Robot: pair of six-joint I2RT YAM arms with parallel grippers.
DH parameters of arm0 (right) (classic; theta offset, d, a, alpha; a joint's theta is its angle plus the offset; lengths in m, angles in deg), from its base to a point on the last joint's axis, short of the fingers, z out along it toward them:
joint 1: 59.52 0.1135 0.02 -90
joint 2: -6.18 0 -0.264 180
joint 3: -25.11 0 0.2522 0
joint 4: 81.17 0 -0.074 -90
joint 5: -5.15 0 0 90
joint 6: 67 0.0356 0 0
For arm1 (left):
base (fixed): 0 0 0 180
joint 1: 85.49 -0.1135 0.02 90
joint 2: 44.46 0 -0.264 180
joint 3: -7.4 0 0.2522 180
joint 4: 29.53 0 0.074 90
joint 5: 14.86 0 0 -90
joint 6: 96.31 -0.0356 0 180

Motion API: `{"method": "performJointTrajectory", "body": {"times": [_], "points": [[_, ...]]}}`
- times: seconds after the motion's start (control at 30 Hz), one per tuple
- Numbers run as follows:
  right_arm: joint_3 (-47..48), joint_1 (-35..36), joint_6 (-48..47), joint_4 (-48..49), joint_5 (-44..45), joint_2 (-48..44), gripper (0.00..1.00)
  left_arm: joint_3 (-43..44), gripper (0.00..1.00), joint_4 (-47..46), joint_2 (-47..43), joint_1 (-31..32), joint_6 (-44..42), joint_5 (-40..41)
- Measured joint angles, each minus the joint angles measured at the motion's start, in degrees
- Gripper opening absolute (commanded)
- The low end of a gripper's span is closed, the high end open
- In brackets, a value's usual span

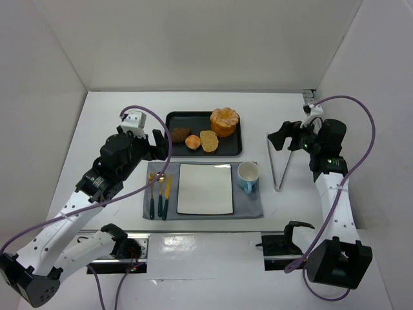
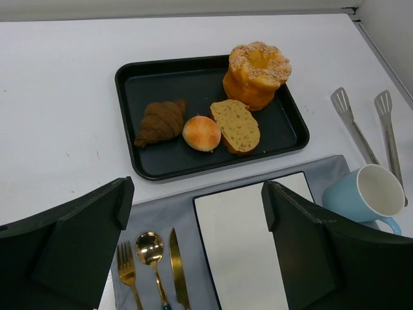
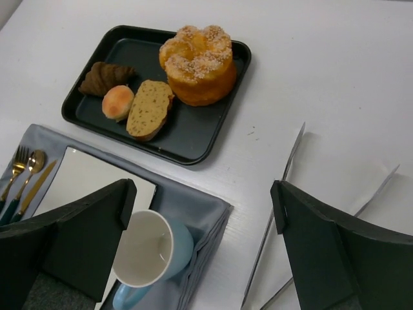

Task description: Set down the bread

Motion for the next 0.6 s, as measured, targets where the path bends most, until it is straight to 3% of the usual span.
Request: {"method": "performJointTrajectory", "body": {"times": [0.17, 0.2, 0.23, 0.3, 0.33, 0.37, 0.4, 0.43, 0.5, 0.6], "points": [[-1.5, 0.0, -2.7, 0.9, 1.3, 0.4, 1.0, 0.0, 1.0, 0.0, 0.3, 0.2, 0.0, 0.0], [-1.5, 0.0, -3.2, 0.6, 2.1, 1.0, 0.89, 0.0, 1.0, 0.0, 0.3, 0.2, 0.1, 0.2], [-1.5, 0.0, -4.0, 0.8, 3.1, 2.0, 0.7, 0.0, 0.98, 0.2, 0.3, 0.2, 0.2, 0.3], [-1.3, 0.0, -5.3, 0.7, 5.2, 4.8, 0.0, 0.0, 0.94, 0.7, 0.3, 0.2, 0.3, 0.7], [-1.2, 0.0, -5.2, 0.5, 6.8, 6.3, 0.0, 0.0, 0.93, 1.1, 0.3, 0.2, 0.3, 0.9], [-1.2, 0.0, -5.1, 0.1, 8.1, 7.8, 0.0, 0.0, 0.9, 1.5, 0.3, 0.2, 0.4, 1.0], [-1.2, 0.0, -5.4, -0.3, 9.1, 8.8, 0.19, 0.0, 0.9, 1.8, 0.3, 0.2, 0.4, 1.0], [-1.0, 0.0, -5.6, -1.1, 9.9, 9.9, 0.67, 0.1, 0.89, 2.1, 0.3, 0.2, 0.5, 1.0], [-0.7, 0.0, -6.4, -2.4, 11.2, 11.5, 0.85, 0.2, 0.89, 2.2, 0.3, 0.2, 1.0, 0.9], [-0.4, 0.0, -8.1, -3.4, 13.5, 13.3, 0.96, 0.5, 0.9, 2.5, 0.3, 0.2, 2.0, 0.5]]}}
